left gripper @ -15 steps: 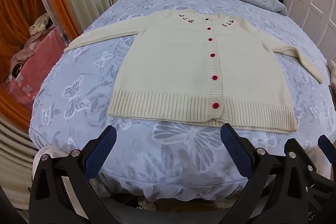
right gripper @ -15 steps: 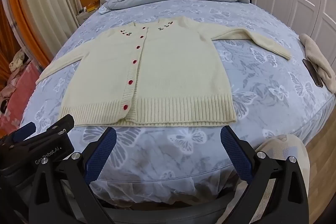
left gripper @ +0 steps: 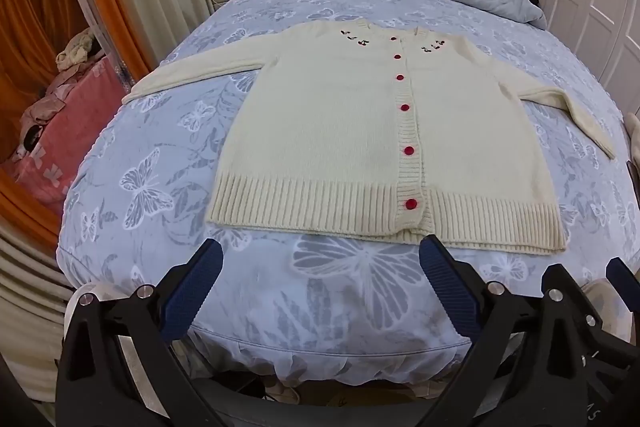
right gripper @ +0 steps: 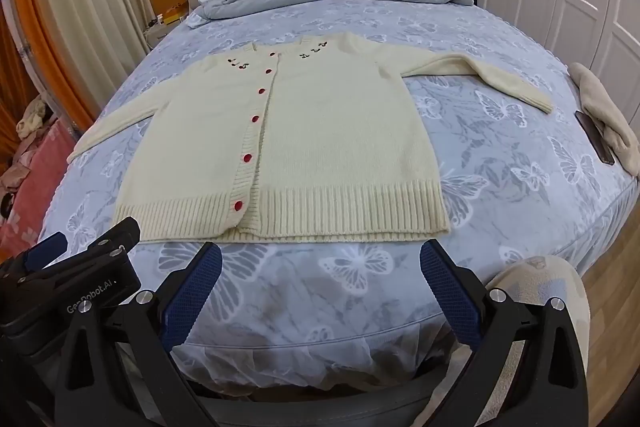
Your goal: Fold small clothes
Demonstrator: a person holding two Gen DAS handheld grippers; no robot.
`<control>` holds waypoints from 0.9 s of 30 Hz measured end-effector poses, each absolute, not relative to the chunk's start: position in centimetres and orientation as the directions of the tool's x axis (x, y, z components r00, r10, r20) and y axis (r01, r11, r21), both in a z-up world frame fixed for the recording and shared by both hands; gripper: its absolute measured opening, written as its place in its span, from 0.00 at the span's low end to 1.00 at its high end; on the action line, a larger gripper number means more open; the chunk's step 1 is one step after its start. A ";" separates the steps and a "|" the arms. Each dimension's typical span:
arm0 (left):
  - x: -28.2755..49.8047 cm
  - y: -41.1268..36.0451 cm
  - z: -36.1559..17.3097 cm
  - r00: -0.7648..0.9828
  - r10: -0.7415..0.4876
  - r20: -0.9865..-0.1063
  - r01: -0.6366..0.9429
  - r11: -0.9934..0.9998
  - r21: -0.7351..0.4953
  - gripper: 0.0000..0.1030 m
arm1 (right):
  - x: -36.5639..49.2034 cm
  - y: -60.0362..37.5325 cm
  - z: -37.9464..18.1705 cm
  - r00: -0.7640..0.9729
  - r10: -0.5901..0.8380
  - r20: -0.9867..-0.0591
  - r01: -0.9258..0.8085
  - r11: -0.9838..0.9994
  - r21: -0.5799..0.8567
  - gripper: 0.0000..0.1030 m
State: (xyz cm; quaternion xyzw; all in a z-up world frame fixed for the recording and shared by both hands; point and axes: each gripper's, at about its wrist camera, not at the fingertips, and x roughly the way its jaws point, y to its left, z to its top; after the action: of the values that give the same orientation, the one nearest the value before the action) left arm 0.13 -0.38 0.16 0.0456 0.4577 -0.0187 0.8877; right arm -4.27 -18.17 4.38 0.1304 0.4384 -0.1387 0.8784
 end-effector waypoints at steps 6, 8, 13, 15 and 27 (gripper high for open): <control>0.1 -0.2 0.4 0.580 0.007 -0.815 0.076 0.995 0.062 0.93 | -4.3 -18.2 4.4 0.576 -0.129 -0.807 0.358 0.927 0.107 0.95; 0.2 -0.1 0.5 0.582 0.009 -0.813 0.078 0.995 0.066 0.93 | -4.3 -18.2 4.4 0.575 -0.130 -0.808 0.358 0.928 0.106 0.95; 0.3 -0.1 0.5 0.582 0.012 -0.813 0.076 0.995 0.069 0.93 | -4.3 -18.2 4.3 0.574 -0.129 -0.809 0.359 0.927 0.107 0.95; 0.2 -0.1 0.5 0.583 0.011 -0.812 0.077 0.995 0.069 0.93 | -4.3 -18.2 4.3 0.574 -0.129 -0.809 0.358 0.927 0.107 0.95; 0.3 -0.1 0.6 0.585 0.015 -0.811 0.076 0.994 0.073 0.93 | -4.2 -18.2 4.2 0.573 -0.128 -0.810 0.359 0.927 0.108 0.95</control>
State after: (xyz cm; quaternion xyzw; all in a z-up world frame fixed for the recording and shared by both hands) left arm 0.27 -0.06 0.55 0.0502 0.4554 -0.0173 0.8887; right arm -4.24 -18.17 4.25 0.1314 0.4409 -0.1388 0.8770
